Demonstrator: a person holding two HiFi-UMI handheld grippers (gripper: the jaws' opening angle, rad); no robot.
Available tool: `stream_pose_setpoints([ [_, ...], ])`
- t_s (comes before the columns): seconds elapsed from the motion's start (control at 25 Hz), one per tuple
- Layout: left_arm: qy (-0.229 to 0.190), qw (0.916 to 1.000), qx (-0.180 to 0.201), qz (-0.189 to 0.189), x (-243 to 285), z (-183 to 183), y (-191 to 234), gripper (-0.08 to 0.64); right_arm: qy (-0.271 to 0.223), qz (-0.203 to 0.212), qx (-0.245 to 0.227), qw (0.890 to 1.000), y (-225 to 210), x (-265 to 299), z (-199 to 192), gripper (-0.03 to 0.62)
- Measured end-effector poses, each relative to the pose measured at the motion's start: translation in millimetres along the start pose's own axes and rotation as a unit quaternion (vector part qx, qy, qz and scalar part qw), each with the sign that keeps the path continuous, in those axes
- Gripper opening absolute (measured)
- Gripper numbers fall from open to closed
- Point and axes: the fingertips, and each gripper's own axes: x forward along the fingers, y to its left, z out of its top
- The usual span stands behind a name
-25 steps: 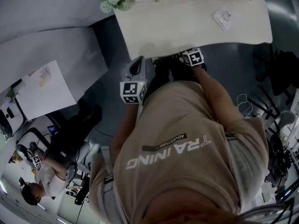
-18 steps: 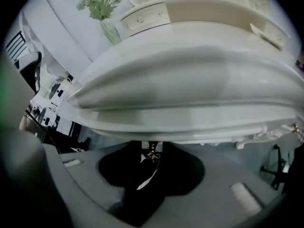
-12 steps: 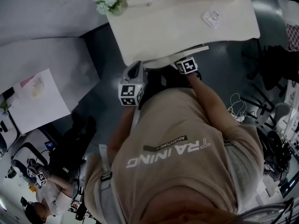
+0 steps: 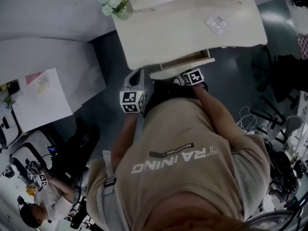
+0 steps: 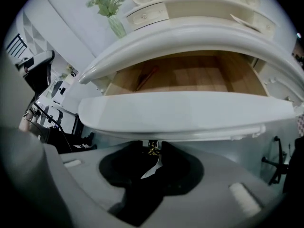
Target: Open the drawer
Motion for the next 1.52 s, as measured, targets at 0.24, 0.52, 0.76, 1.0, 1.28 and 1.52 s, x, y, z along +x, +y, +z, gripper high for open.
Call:
stream_pose_setpoints([
  [0.24, 0.014, 0.9997, 0.015, 0.017, -15.8, -7.6, -52.0, -0.002, -0.025, 0.021, -0.010, 0.999, 4.7, -1.2, -24.5, 0.130],
  [0.52, 0.009, 0.9983, 0.020, 0.054, -45.3, -15.8, -108.7, -0.002, -0.054, 0.049, -0.032, 0.997, -2.5, -10.0, -57.3, 0.130],
  [0.76, 0.007, 0.9960, -0.016, 0.087, -68.6, -42.5, -131.3, -0.002, -0.023, 0.056, -0.060, 0.996, -5.2, -14.7, -94.7, 0.129],
  [1.0, 0.014, 0.9953, -0.036, 0.089, -83.7, -63.5, -136.2, -0.002, -0.032, 0.056, -0.071, 0.995, 1.8, -13.7, -102.0, 0.127],
  [1.28, -0.016, 0.9972, -0.028, 0.067, -103.8, -61.9, -137.7, -0.002, -0.024, 0.036, -0.065, 0.997, 5.3, -14.9, -123.4, 0.127],
  [1.52, -0.011, 0.9964, -0.055, 0.064, -146.8, -98.0, -120.5, -0.002, -0.015, 0.003, -0.049, 0.999, 16.1, -18.1, -135.1, 0.127],
])
